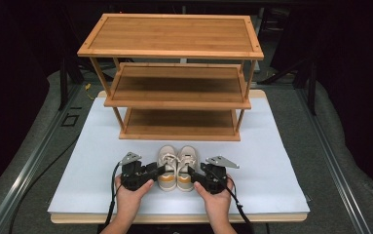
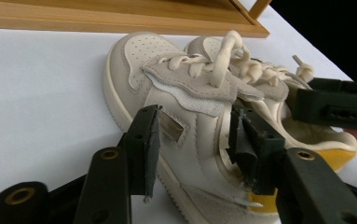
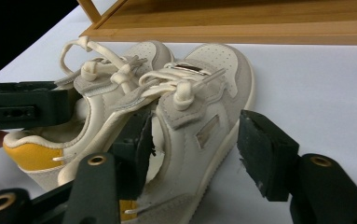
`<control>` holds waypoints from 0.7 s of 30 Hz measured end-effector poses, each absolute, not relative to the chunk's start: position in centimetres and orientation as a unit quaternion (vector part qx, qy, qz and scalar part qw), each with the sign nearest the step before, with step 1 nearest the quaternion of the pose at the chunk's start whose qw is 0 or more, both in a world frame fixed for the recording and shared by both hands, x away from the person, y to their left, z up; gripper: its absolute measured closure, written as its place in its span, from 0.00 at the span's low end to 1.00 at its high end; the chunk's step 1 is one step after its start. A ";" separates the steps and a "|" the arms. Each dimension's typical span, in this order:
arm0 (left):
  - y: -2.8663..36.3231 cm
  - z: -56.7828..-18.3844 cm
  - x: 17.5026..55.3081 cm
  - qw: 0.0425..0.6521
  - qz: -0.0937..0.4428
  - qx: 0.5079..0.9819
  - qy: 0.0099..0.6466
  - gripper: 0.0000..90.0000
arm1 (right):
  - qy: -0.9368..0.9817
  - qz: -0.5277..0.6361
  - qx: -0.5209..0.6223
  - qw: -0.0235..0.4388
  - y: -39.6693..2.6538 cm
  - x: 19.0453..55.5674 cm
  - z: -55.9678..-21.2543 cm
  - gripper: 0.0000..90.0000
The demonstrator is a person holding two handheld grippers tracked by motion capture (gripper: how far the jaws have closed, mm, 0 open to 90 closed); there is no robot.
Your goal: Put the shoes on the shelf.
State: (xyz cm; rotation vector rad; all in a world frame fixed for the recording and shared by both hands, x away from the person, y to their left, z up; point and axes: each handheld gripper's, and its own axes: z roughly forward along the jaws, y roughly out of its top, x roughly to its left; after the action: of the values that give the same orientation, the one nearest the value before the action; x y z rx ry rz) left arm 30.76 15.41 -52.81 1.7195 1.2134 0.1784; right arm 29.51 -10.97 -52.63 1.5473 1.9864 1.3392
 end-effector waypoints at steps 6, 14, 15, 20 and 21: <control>15.3 -53.4 30.7 0.499 0.072 0.699 0.507 0.56 | 0.675 0.477 0.543 0.148 -10.7 29.4 -52.7 0.46; 15.2 -53.6 30.6 0.506 0.083 0.693 0.507 0.57 | 0.673 0.476 0.545 0.154 -10.4 29.3 -52.9 0.39; 15.1 -53.6 30.6 0.505 0.085 0.692 0.508 0.57 | 0.672 0.475 0.546 0.155 -10.4 29.3 -52.9 0.38; 15.0 -53.7 30.7 0.499 0.090 0.690 0.517 0.53 | 0.660 0.483 0.557 0.147 -10.3 29.4 -53.1 0.34; 15.0 -53.8 30.7 0.499 0.089 0.687 0.521 0.52 | 0.660 0.483 0.557 0.143 -10.3 29.4 -53.2 0.34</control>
State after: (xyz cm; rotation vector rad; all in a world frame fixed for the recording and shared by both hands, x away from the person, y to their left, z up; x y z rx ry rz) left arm 30.68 15.03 -53.77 1.6619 1.2594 0.2155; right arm 29.38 -10.27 -53.16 1.6070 1.9039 1.3919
